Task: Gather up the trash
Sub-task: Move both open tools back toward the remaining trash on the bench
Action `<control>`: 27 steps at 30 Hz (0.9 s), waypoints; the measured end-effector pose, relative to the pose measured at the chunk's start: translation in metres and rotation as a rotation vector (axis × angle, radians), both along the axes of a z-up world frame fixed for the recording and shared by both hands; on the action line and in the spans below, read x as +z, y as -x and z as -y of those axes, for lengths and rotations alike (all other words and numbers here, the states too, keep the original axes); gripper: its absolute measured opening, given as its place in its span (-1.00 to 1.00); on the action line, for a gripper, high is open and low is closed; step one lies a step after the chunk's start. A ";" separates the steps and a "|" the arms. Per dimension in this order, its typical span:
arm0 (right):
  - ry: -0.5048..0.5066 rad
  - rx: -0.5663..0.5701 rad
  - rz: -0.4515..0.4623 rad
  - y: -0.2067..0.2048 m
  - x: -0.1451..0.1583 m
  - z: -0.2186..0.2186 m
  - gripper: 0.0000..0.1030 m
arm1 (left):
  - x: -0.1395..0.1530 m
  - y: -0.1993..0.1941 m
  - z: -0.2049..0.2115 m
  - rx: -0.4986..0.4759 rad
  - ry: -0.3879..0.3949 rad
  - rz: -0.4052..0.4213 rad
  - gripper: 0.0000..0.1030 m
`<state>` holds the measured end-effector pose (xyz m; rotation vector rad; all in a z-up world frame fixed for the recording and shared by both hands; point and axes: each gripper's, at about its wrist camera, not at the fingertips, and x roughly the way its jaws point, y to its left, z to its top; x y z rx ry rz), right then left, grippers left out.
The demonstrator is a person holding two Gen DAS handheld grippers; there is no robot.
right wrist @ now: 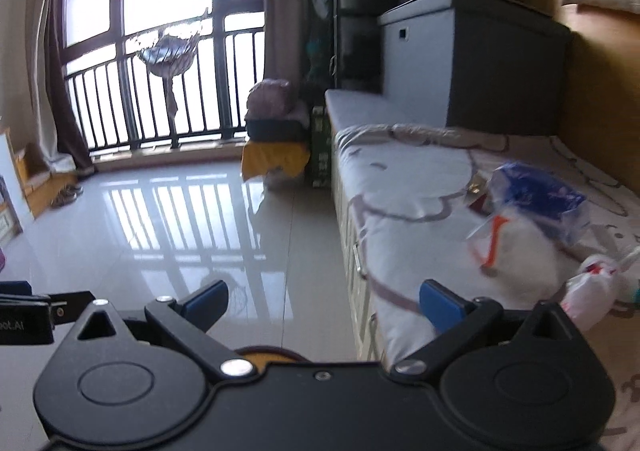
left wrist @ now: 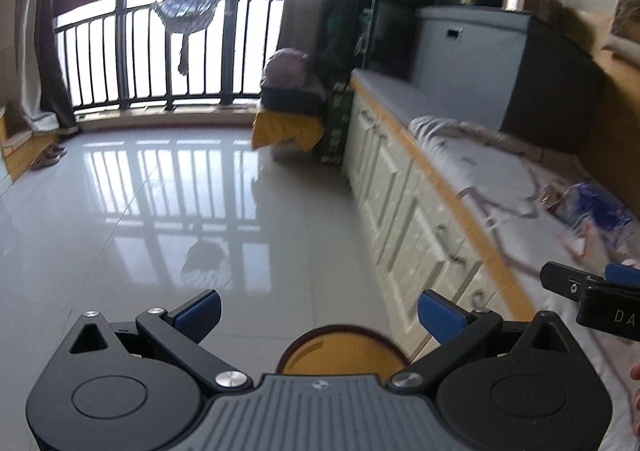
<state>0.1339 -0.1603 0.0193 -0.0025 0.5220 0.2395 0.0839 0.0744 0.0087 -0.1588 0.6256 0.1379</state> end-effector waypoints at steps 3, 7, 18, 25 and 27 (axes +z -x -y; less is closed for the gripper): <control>-0.024 -0.017 0.006 0.000 0.009 0.018 1.00 | 0.008 -0.003 0.017 -0.030 0.019 0.034 1.00; -0.023 -0.060 0.024 0.002 0.022 0.045 1.00 | 0.018 -0.009 0.046 -0.091 0.029 0.065 1.00; -0.022 -0.187 0.065 0.003 0.041 0.138 1.00 | 0.031 -0.027 0.133 -0.248 0.017 0.103 1.00; 0.012 -0.271 0.060 0.003 0.033 0.195 1.00 | 0.034 -0.037 0.183 -0.321 0.014 0.107 1.00; 0.021 -0.296 0.055 0.003 0.028 0.212 1.00 | 0.033 -0.040 0.197 -0.337 0.021 0.108 1.00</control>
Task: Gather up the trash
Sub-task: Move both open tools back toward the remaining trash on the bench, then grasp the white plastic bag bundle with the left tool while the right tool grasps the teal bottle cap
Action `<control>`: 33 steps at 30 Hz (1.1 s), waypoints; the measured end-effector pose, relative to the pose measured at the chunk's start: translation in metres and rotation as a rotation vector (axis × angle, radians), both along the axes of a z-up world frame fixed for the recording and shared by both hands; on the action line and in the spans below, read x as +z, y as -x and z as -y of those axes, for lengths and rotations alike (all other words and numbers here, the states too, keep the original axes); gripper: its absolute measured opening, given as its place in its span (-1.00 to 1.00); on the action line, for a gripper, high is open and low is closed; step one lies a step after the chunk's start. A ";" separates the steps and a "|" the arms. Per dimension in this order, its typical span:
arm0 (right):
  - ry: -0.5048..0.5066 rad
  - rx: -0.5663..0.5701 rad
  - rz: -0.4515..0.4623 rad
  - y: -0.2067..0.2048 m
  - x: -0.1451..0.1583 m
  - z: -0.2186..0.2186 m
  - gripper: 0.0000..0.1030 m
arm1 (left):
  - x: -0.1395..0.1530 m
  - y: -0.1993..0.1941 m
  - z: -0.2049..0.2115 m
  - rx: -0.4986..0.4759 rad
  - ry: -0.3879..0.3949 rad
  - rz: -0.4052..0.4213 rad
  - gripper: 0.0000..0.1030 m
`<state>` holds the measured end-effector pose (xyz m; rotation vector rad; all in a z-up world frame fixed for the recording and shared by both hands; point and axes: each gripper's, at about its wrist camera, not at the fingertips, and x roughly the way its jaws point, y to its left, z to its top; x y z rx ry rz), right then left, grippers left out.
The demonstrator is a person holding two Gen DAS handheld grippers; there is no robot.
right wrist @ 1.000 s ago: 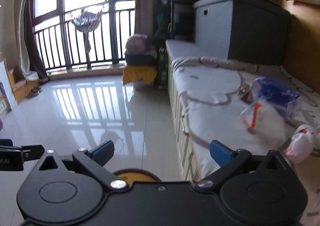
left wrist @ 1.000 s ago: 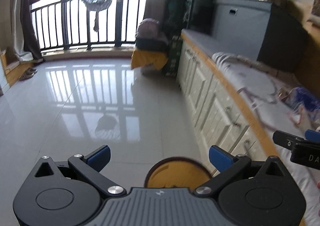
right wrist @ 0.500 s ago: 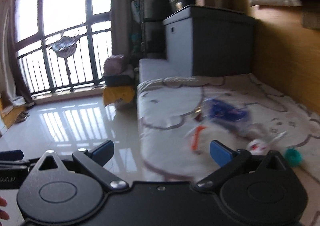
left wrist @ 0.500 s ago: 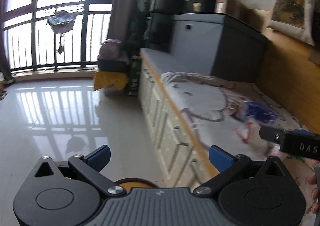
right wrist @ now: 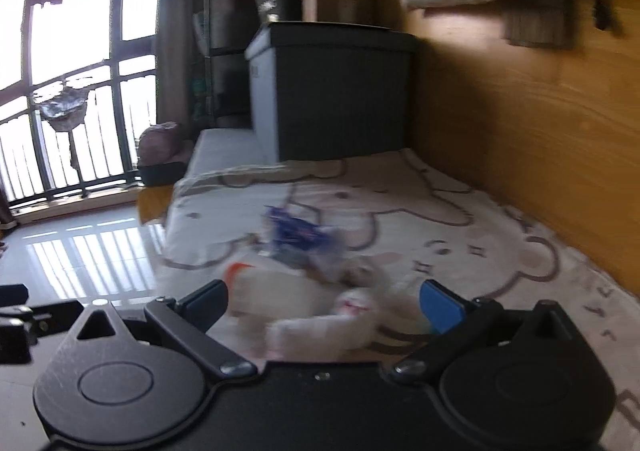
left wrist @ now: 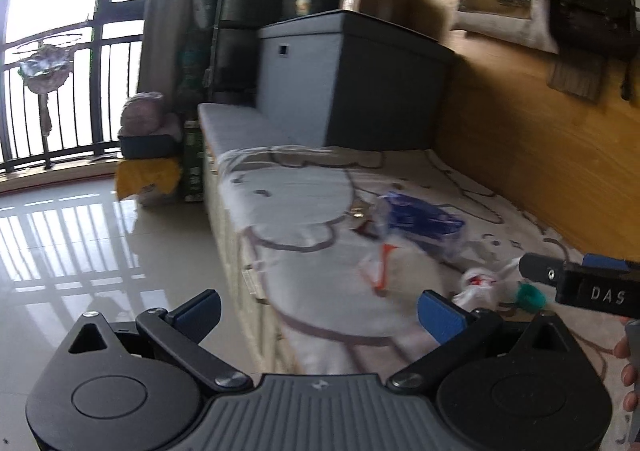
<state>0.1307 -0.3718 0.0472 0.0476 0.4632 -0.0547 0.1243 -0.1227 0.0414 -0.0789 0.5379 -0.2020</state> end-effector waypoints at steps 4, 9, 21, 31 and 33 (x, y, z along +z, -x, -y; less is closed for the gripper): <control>0.022 -0.042 -0.016 0.001 -0.014 0.031 1.00 | -0.004 -0.008 0.027 -0.046 0.010 -0.001 1.00; 0.022 -0.080 -0.033 0.003 -0.035 0.064 1.00 | -0.015 -0.017 0.061 -0.102 -0.015 0.004 1.00; -0.061 -0.128 -0.068 -0.003 -0.084 0.110 1.00 | -0.055 -0.042 0.121 -0.294 -0.057 -0.005 1.00; -0.055 -0.123 -0.144 -0.041 -0.111 0.118 1.00 | -0.083 -0.075 0.125 -0.333 0.135 -0.084 1.00; -0.060 -0.110 -0.154 -0.050 -0.112 0.118 1.00 | -0.086 -0.079 0.124 -0.337 0.164 -0.094 0.97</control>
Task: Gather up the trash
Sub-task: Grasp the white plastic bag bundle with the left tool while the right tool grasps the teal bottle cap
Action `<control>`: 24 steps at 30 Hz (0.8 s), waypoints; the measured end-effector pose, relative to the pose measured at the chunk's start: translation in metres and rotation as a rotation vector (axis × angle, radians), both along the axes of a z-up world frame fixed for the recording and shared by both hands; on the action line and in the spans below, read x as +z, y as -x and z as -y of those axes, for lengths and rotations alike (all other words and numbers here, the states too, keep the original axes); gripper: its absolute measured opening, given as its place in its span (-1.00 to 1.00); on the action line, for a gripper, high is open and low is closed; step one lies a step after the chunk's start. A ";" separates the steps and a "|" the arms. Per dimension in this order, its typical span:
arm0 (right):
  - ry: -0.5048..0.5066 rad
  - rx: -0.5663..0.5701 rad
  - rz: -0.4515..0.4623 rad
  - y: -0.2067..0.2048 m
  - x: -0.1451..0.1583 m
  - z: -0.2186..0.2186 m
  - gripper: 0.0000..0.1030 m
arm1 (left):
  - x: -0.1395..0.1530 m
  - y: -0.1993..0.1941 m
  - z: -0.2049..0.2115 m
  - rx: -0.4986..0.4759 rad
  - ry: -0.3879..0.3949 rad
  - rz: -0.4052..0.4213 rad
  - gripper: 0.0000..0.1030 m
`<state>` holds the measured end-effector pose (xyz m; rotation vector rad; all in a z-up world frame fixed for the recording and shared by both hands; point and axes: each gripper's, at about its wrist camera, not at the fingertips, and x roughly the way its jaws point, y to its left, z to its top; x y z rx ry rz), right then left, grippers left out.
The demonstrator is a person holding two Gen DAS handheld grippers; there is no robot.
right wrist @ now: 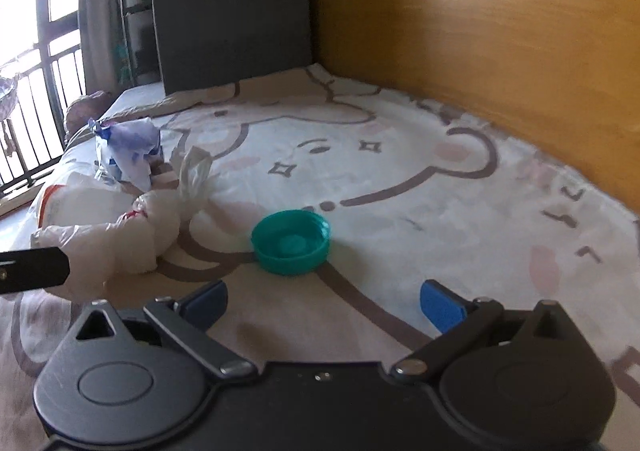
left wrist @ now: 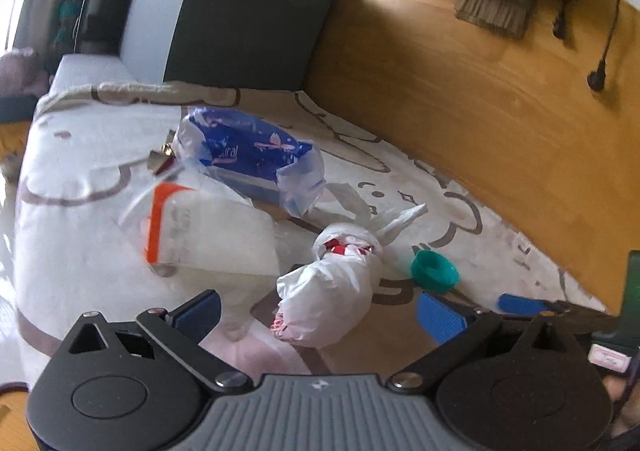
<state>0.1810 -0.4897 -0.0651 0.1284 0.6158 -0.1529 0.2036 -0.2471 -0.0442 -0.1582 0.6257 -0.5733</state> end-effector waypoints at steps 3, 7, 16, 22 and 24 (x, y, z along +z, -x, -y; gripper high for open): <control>0.020 0.017 -0.005 -0.014 0.000 -0.004 0.99 | -0.003 -0.004 0.001 -0.016 0.020 0.000 0.81; 0.033 0.031 -0.014 -0.031 0.000 -0.006 0.84 | -0.008 -0.012 0.005 -0.039 0.008 -0.012 0.50; 0.071 0.063 0.018 -0.041 0.001 -0.018 0.13 | -0.018 -0.025 0.006 -0.070 0.031 -0.038 0.08; 0.058 0.047 0.019 -0.030 0.001 -0.021 -0.02 | -0.018 -0.024 0.003 -0.070 0.043 -0.071 -0.26; 0.061 0.047 0.015 -0.024 0.001 -0.025 -0.02 | -0.017 -0.021 0.004 -0.069 0.025 -0.072 -0.30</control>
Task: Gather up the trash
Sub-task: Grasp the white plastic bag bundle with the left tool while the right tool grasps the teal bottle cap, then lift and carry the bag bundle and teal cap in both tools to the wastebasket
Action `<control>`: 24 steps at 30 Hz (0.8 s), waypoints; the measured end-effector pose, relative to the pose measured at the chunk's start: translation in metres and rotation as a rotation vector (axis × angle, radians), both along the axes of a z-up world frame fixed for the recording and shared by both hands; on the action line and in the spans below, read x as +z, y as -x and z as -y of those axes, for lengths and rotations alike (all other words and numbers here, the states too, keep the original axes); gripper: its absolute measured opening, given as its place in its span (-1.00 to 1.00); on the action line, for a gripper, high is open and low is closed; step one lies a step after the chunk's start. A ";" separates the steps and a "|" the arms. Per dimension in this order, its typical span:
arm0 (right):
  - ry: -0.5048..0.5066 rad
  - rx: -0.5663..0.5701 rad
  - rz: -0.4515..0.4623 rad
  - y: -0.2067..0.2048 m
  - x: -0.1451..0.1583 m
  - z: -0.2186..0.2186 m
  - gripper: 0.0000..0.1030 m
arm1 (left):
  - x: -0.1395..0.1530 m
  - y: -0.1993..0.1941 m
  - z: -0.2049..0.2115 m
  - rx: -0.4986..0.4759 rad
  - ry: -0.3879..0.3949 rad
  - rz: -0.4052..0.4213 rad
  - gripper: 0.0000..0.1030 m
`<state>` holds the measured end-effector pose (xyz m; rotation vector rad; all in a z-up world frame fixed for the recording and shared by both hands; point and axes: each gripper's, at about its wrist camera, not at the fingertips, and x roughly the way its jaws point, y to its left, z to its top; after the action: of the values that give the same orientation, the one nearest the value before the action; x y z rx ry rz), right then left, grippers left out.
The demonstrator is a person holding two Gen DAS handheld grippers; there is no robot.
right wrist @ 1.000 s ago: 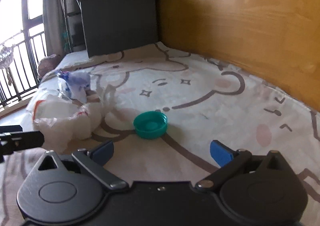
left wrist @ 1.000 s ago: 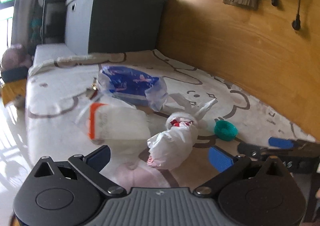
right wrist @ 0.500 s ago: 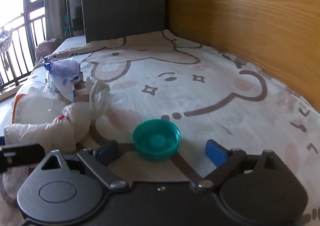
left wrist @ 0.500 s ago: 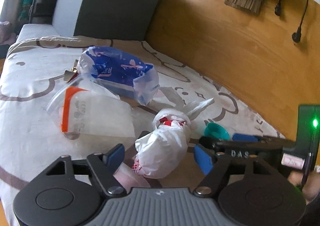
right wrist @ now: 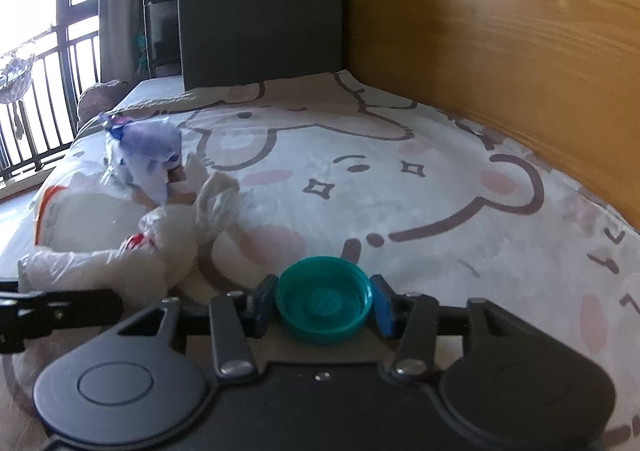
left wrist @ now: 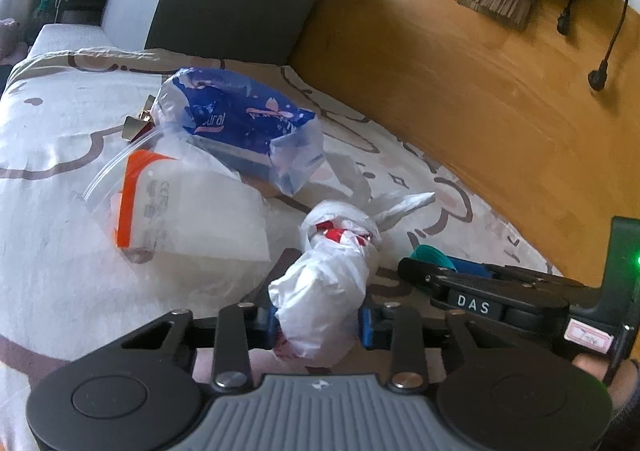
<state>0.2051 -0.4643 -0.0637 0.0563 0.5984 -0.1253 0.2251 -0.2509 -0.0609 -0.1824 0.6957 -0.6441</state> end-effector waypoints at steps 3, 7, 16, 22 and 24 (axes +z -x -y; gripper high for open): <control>-0.005 -0.004 -0.007 0.013 0.000 -0.006 -0.02 | 0.002 0.006 0.000 0.002 -0.021 -0.002 -0.36; -0.013 -0.007 -0.021 0.030 0.002 -0.012 -0.02 | 0.007 0.016 -0.001 -0.009 -0.057 -0.008 -0.40; -0.071 -0.025 -0.051 0.074 0.014 -0.024 -0.03 | 0.017 0.050 -0.003 -0.018 -0.107 -0.011 -0.42; -0.079 -0.026 -0.050 0.102 0.024 -0.030 -0.03 | 0.018 0.071 -0.011 0.001 -0.138 -0.035 -0.42; -0.079 -0.025 -0.048 0.111 0.028 -0.032 -0.03 | 0.022 0.078 -0.015 0.009 -0.143 -0.030 -0.42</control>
<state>0.0946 -0.4322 -0.0354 0.1374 0.6509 -0.1273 0.1469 -0.2363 -0.0393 -0.0632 0.7662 -0.5813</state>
